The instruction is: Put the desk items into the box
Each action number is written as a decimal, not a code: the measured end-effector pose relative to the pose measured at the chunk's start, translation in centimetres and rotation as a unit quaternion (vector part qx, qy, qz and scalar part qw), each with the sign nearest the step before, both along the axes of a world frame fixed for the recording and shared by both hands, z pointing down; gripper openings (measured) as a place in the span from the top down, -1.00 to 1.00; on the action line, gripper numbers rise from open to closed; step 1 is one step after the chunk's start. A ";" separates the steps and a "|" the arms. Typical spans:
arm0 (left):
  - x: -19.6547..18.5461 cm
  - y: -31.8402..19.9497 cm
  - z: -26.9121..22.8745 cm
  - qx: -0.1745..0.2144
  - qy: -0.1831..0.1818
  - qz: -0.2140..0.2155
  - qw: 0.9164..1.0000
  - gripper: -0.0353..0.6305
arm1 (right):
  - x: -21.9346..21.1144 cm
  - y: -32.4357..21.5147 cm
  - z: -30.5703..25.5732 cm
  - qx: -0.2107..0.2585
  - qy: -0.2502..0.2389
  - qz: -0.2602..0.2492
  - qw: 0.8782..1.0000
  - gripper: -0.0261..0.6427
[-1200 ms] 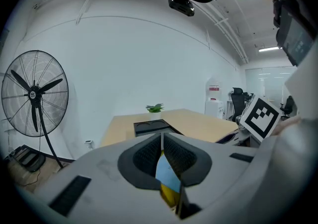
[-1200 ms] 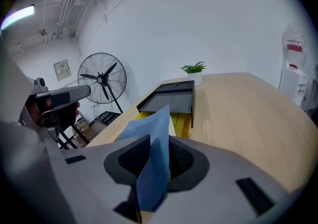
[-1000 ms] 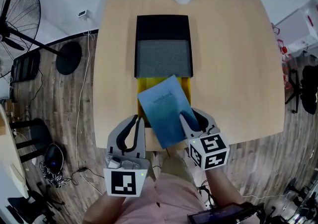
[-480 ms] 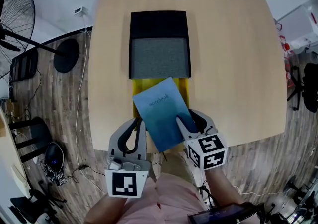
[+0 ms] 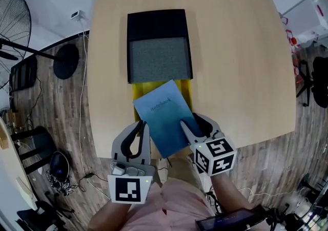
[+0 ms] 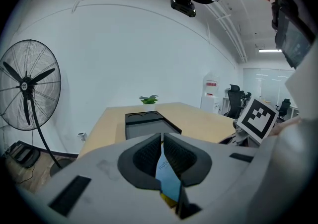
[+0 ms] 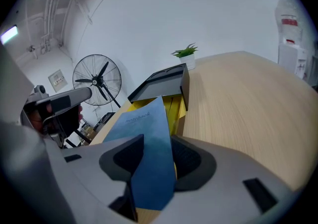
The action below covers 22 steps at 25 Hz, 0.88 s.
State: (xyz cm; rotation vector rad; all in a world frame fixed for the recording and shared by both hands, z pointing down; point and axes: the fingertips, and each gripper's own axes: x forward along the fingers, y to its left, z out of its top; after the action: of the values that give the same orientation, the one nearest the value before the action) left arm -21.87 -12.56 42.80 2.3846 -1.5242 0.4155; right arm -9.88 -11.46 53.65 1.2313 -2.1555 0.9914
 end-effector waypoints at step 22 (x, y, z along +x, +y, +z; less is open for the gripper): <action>-1.1 3.7 0.3 -0.001 0.008 0.039 0.999 0.82 | 0.3 3.9 -0.5 0.002 -0.047 0.124 0.991 0.50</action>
State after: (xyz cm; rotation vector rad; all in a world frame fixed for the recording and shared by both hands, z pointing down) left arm -23.01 -8.82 43.06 2.4466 -1.4271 0.4129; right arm -9.61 -7.54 53.15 1.5098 -2.1090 1.1671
